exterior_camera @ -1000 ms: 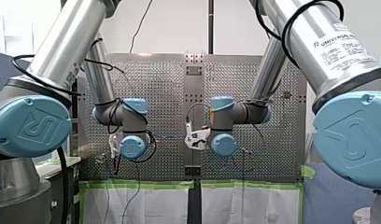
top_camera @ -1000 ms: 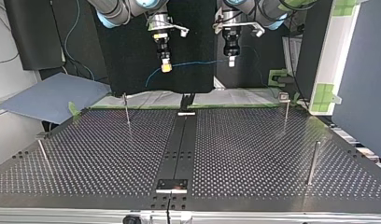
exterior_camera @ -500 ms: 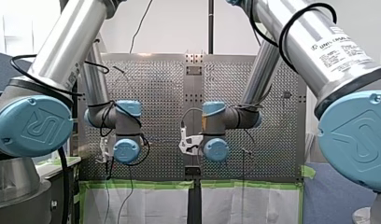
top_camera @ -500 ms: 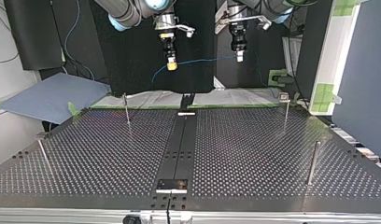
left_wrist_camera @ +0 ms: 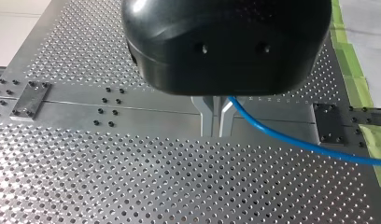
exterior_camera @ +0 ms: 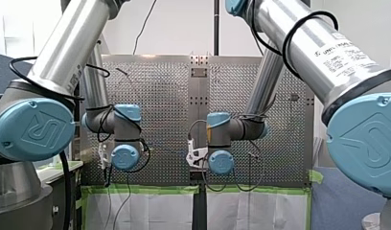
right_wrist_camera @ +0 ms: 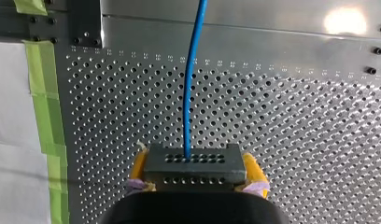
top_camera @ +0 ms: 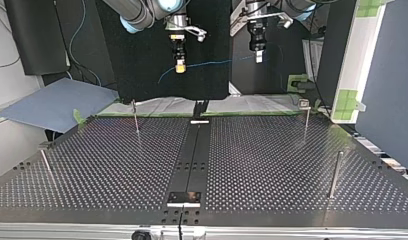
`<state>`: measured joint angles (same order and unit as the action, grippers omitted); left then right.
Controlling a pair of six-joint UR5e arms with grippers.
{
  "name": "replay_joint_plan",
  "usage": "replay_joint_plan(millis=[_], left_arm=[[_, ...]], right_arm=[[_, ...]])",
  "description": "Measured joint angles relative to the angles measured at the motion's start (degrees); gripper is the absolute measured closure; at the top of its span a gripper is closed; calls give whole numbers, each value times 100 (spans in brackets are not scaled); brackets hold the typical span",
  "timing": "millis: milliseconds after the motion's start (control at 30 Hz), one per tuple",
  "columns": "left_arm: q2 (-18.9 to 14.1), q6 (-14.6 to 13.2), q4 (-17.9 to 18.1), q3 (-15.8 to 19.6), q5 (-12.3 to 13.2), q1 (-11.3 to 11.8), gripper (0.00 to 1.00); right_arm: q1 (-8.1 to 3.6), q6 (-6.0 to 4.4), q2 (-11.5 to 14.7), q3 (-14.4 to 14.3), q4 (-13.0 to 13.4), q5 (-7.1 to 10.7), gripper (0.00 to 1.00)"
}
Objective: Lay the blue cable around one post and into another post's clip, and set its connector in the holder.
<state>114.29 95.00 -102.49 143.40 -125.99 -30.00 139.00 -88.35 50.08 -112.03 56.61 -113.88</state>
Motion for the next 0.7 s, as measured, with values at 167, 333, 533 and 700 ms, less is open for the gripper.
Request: replay_joint_plan(millis=[167,333,533,700], left_arm=[[-38,-17,5,-46,-59,-85,90],[-234,48,-170,-84,-64,-137,90],[-548,130,-477,-162,-71,-88,90],[-797,310,-729,-294,-102,-22,87]], right_arm=[[53,-42,108,-51,-109,83,100],[86,-264,361,-69,-360,181,100],[52,-521,659,-70,-518,412,100],[3,-651,904,-59,-686,496,100]])
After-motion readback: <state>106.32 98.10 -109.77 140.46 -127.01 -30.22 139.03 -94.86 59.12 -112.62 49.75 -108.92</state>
